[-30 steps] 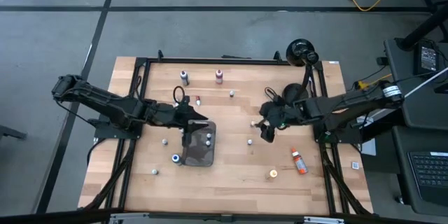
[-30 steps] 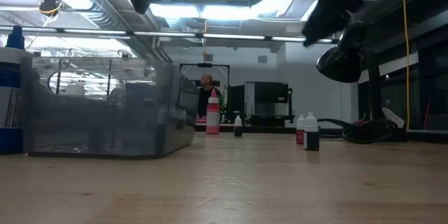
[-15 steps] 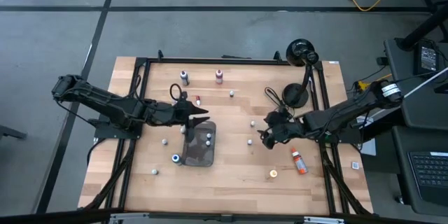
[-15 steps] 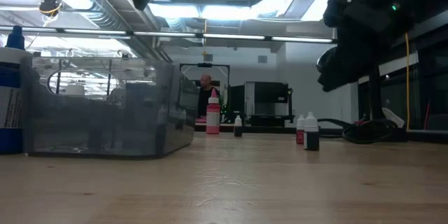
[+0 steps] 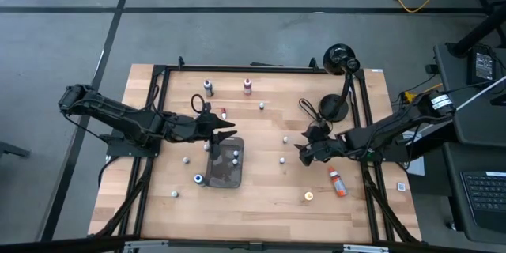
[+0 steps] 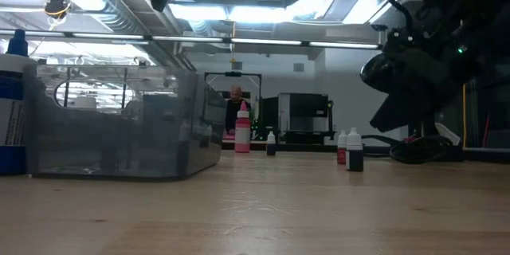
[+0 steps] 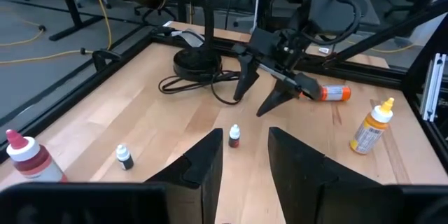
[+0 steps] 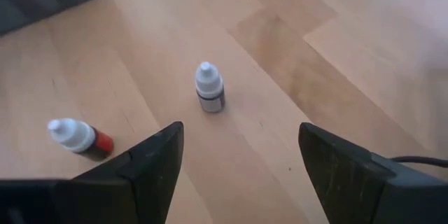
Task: Pick & Place food coloring
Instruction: Put the top red food coloring bottle into the bin
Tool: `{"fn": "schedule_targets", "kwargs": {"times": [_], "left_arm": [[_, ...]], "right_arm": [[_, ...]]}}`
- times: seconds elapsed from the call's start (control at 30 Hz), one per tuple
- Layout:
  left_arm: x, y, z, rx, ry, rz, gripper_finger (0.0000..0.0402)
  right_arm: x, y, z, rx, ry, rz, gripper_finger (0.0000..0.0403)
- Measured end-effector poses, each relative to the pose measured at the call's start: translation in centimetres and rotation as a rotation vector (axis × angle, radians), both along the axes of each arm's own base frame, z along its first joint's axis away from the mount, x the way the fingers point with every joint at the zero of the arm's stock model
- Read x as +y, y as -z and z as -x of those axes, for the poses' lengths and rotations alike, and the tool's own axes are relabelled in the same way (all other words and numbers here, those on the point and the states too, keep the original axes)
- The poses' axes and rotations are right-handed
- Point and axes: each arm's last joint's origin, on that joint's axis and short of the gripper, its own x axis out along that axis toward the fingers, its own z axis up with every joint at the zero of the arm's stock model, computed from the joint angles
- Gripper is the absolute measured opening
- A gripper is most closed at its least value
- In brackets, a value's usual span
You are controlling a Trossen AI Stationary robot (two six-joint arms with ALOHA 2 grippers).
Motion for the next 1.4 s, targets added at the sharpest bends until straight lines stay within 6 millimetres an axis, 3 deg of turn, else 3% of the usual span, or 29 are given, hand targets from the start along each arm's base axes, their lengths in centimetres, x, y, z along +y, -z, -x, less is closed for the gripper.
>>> {"fn": "schedule_targets", "kwargs": {"times": [0.27,0.63,1.4], "left_arm": [[0.0,0.0,0.0,-0.001,0.0,0.002,0.0109],[0.0,0.0,0.0,-0.001,0.0,0.002,0.0107],[0.0,0.0,0.0,0.001,0.001,-0.001,0.0111]], "right_arm": [[-0.2,1.0,0.5,-0.032,-0.071,0.016,0.0283],[-2.2,1.7,0.5,-0.003,-0.116,0.028,0.0283],[-2.9,4.1,-2.1,0.001,-0.233,0.005,0.0283]]}}
